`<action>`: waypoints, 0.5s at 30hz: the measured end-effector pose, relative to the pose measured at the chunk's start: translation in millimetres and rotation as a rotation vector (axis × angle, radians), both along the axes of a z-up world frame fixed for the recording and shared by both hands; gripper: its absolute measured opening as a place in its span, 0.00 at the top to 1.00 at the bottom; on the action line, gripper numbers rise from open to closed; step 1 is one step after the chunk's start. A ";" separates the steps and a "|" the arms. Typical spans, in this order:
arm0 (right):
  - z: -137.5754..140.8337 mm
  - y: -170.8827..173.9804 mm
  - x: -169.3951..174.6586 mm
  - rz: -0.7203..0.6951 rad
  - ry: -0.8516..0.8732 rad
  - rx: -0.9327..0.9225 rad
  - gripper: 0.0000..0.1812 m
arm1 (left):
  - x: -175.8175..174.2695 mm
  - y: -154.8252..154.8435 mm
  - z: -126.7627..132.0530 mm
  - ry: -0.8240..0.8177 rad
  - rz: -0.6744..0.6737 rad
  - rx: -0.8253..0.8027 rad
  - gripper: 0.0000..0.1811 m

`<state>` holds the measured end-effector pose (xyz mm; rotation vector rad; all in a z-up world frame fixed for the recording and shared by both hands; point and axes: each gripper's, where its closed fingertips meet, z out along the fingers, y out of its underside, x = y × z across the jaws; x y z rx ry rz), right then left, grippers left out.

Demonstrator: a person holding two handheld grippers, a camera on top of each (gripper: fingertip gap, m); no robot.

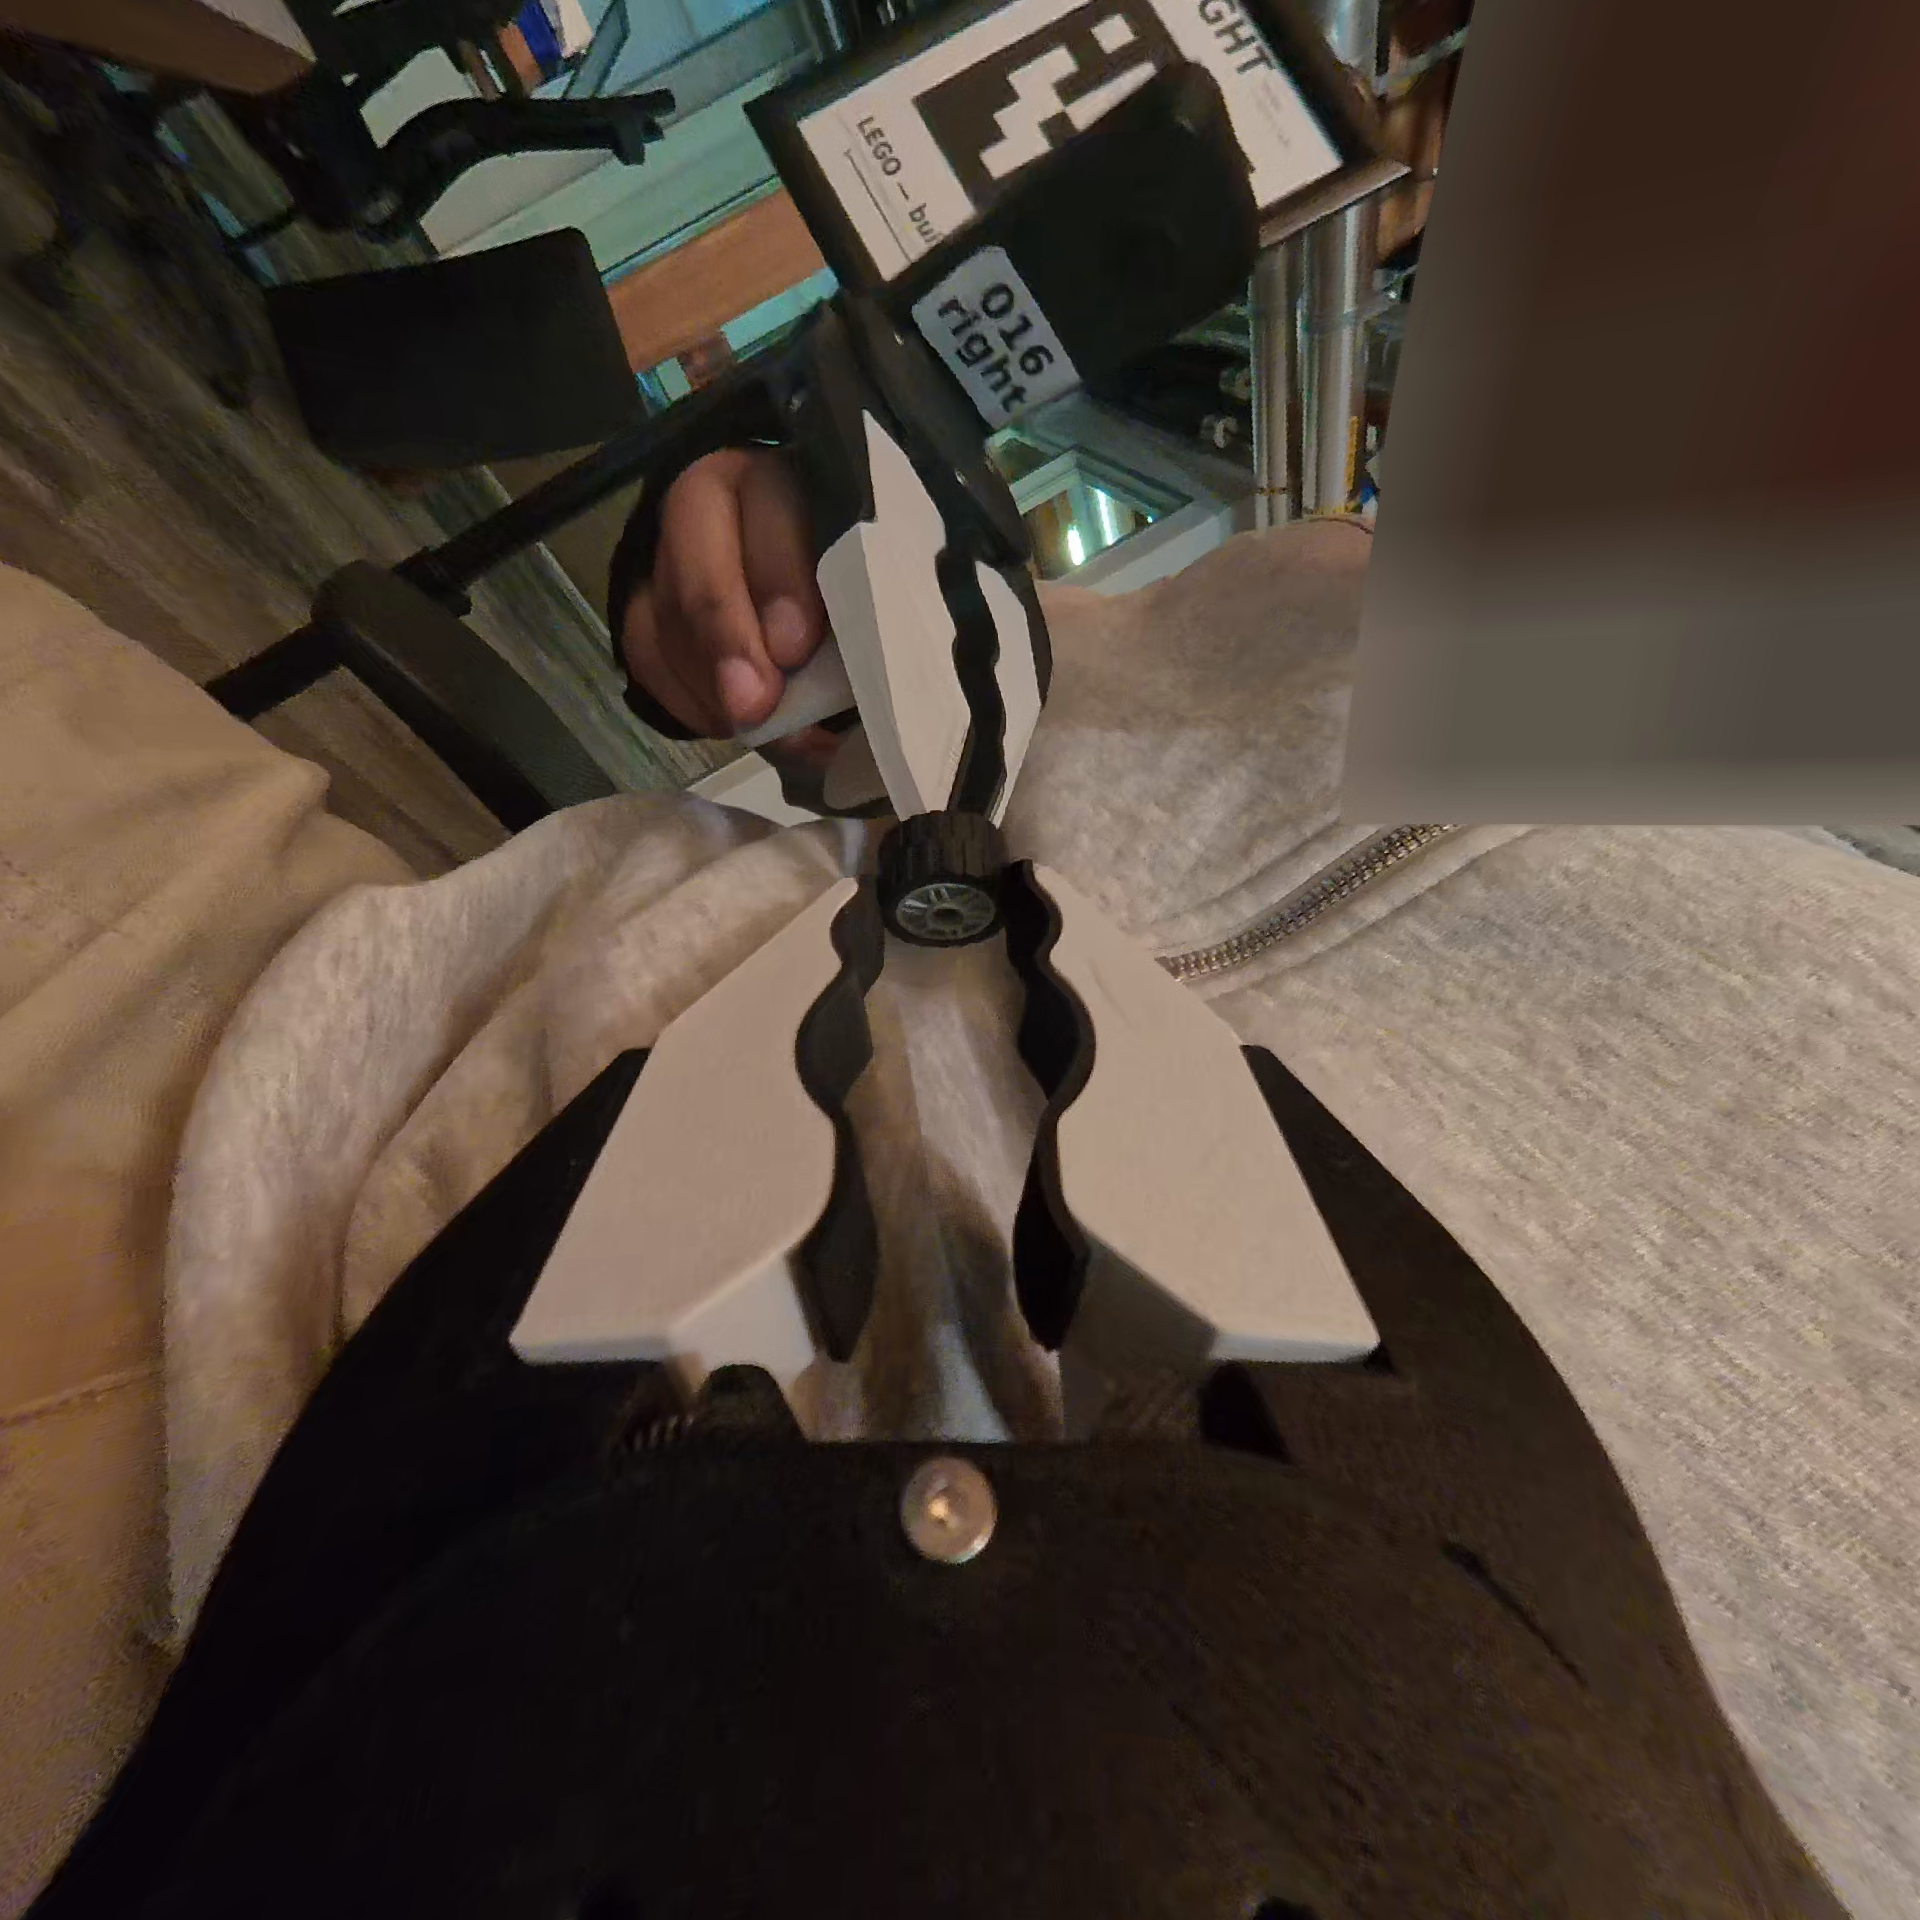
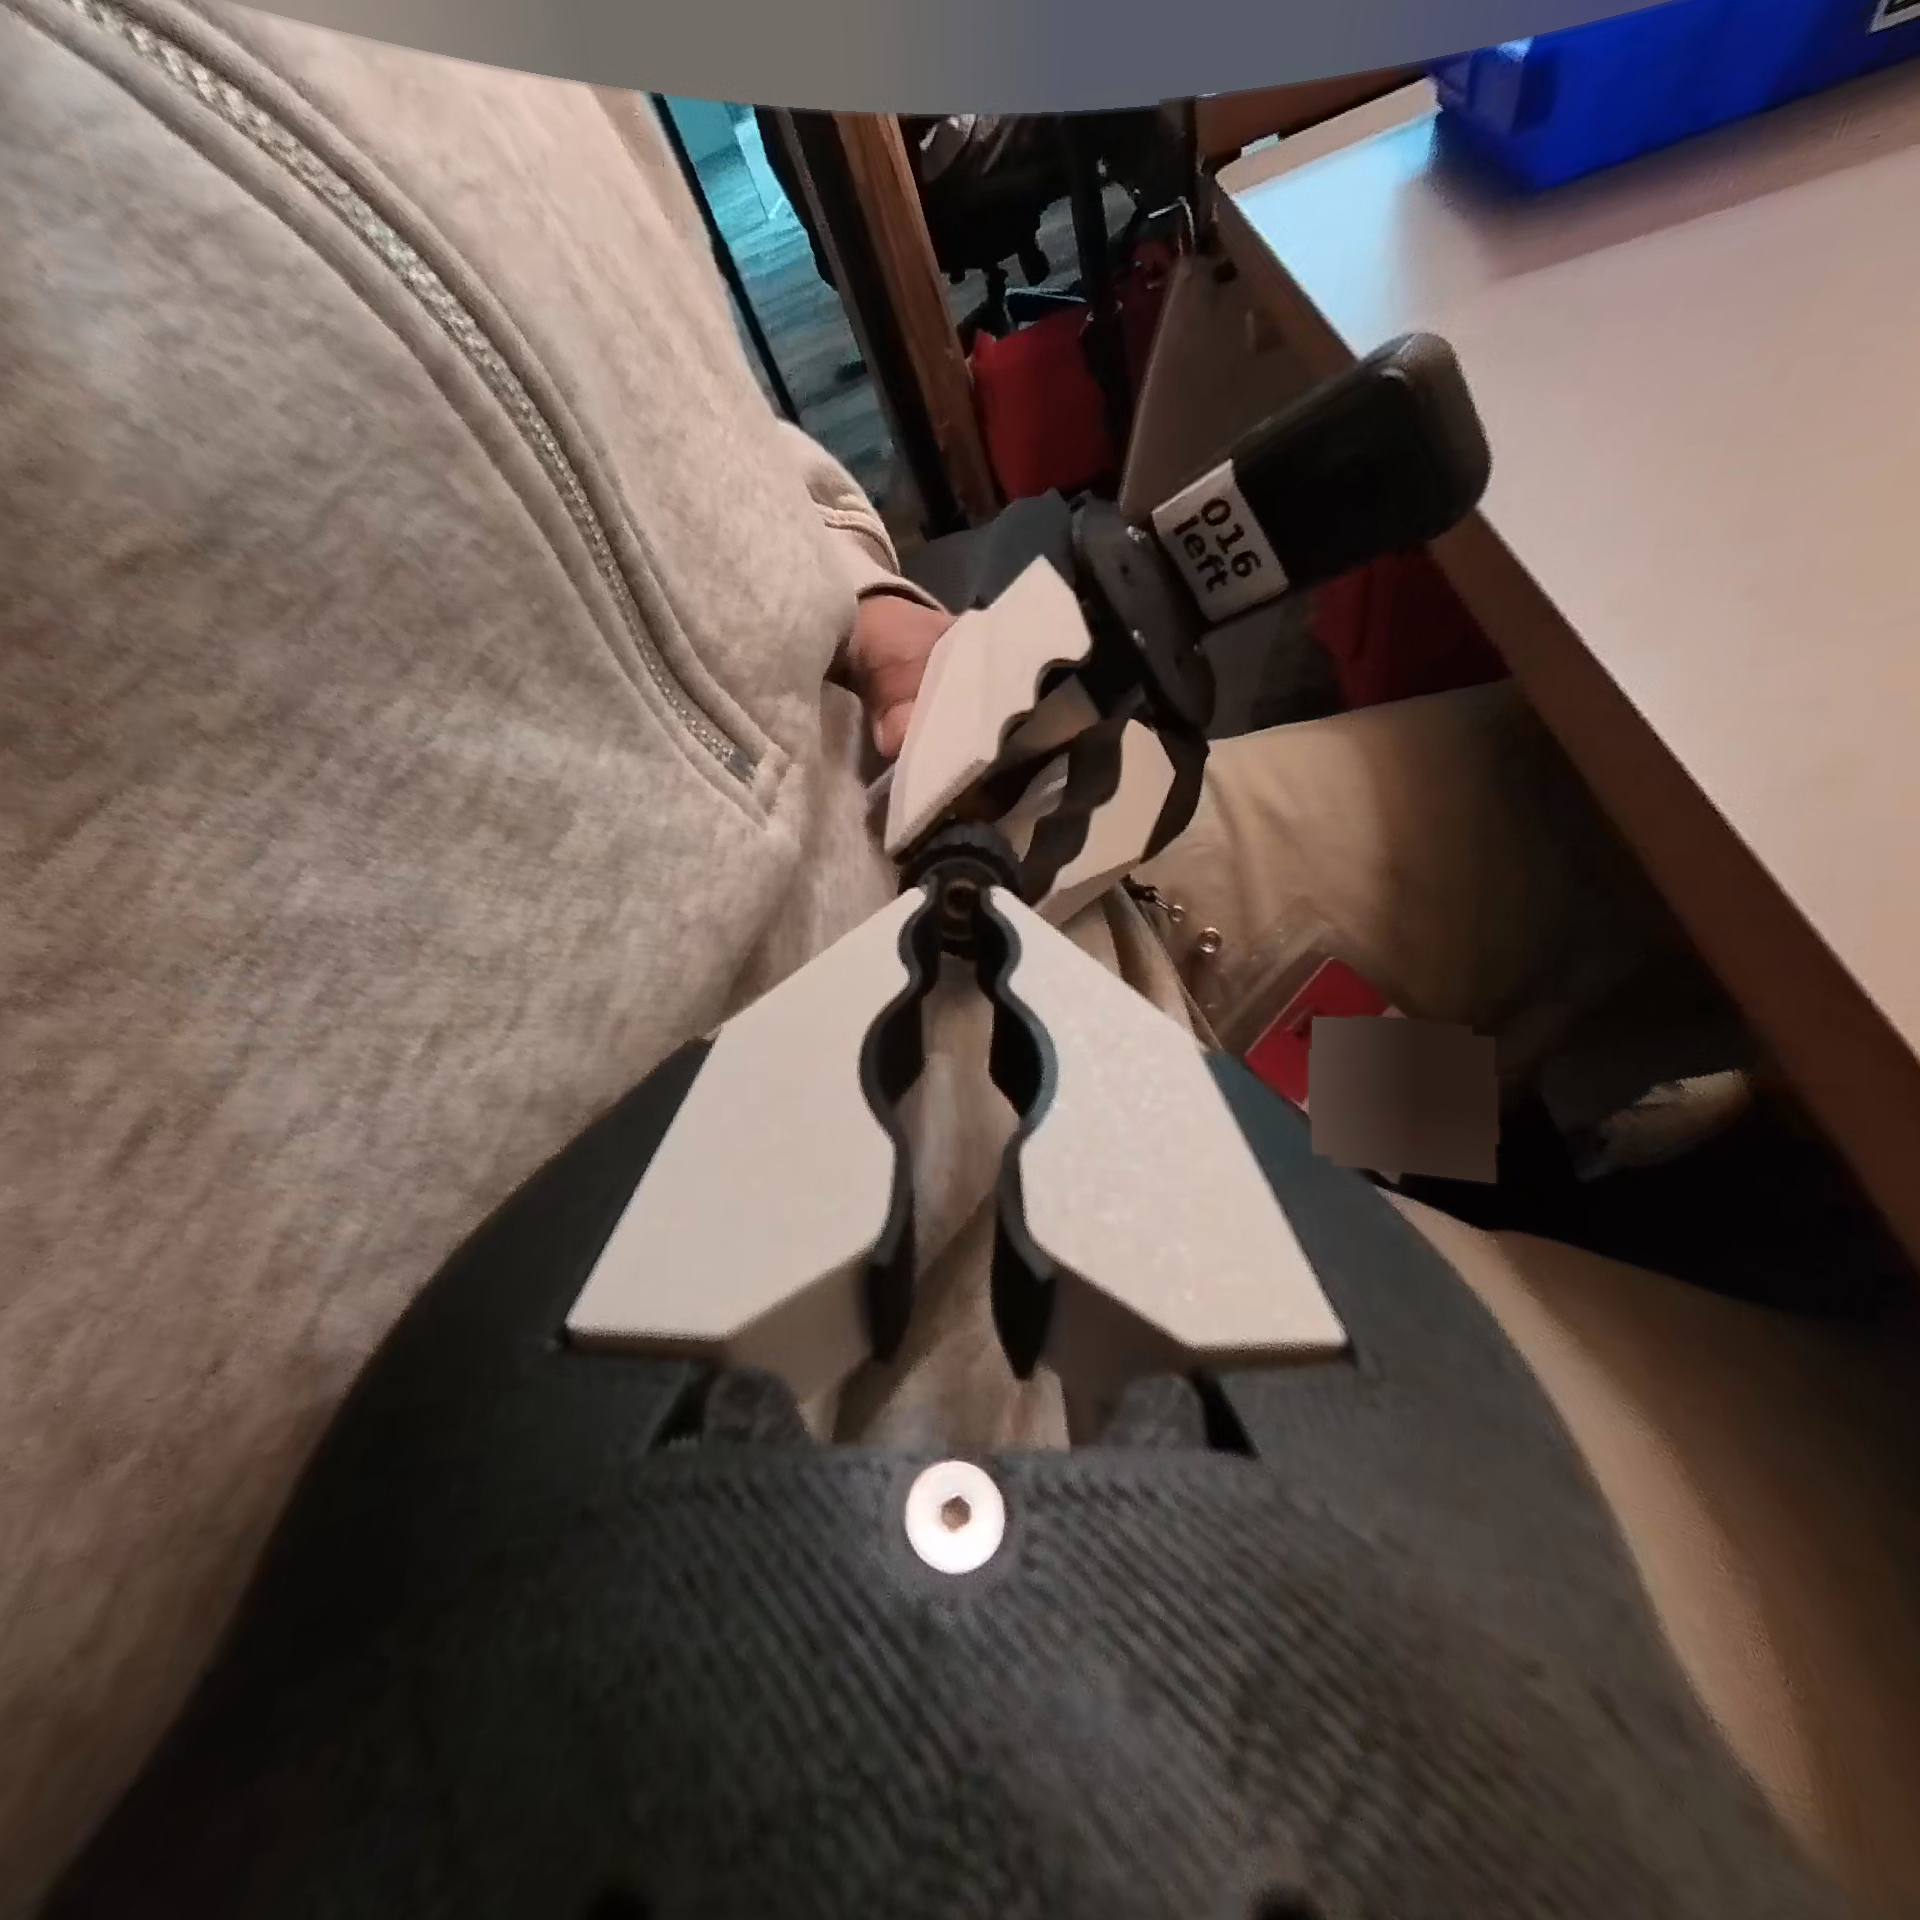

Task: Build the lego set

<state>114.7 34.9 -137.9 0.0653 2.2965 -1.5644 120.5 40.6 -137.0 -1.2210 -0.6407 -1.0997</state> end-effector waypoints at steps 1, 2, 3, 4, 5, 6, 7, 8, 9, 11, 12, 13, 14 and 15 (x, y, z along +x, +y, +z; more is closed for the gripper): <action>-1.7 0.8 2.0 0.003 0.009 0.011 0.98 | 1.2 0.9 -1.7 -0.007 -0.004 -0.010 0.87; -2.7 1.9 4.3 0.009 0.013 0.016 0.98 | 3.6 2.1 -2.7 -0.003 -0.013 -0.022 0.87; -3.5 3.2 6.3 0.013 0.012 0.020 0.98 | 5.5 3.3 -3.2 0.010 -0.018 -0.035 0.87; -5.2 4.6 8.3 0.020 0.016 0.028 0.98 | 7.7 5.0 -4.8 0.017 -0.029 -0.052 0.87; -5.4 5.1 7.9 0.011 0.029 0.026 0.98 | 8.2 6.0 -5.3 0.014 -0.033 -0.054 0.87; -5.2 5.0 6.7 -0.003 0.038 0.024 0.98 | 6.5 6.1 -4.8 -0.005 -0.025 -0.041 0.87; -5.8 5.1 6.3 -0.007 0.044 0.029 0.98 | 5.6 6.2 -4.7 -0.024 -0.022 -0.029 0.87; -7.6 6.0 6.7 -0.004 0.049 0.039 0.98 | 5.6 7.0 -5.9 -0.028 -0.022 -0.033 0.87; -8.1 6.5 7.2 -0.001 0.044 0.043 0.98 | 6.1 7.9 -6.8 -0.021 -0.023 -0.041 0.87; -8.3 6.9 7.1 -0.008 0.039 0.042 0.98 | 6.4 8.7 -7.0 -0.018 -0.026 -0.045 0.87; -8.8 6.7 6.8 -0.013 0.044 0.042 0.98 | 5.9 8.8 -7.1 -0.025 -0.024 -0.043 0.87; -9.2 6.6 6.5 -0.019 0.047 0.043 0.98 | 5.7 8.8 -7.7 -0.029 -0.023 -0.044 0.87; -9.6 6.2 6.4 -0.027 0.049 0.040 0.98 | 5.4 8.7 -7.9 -0.030 -0.021 -0.045 0.87; -10.5 6.1 6.7 -0.033 0.046 0.041 0.98 | 5.7 8.8 -8.7 -0.025 -0.021 -0.053 0.87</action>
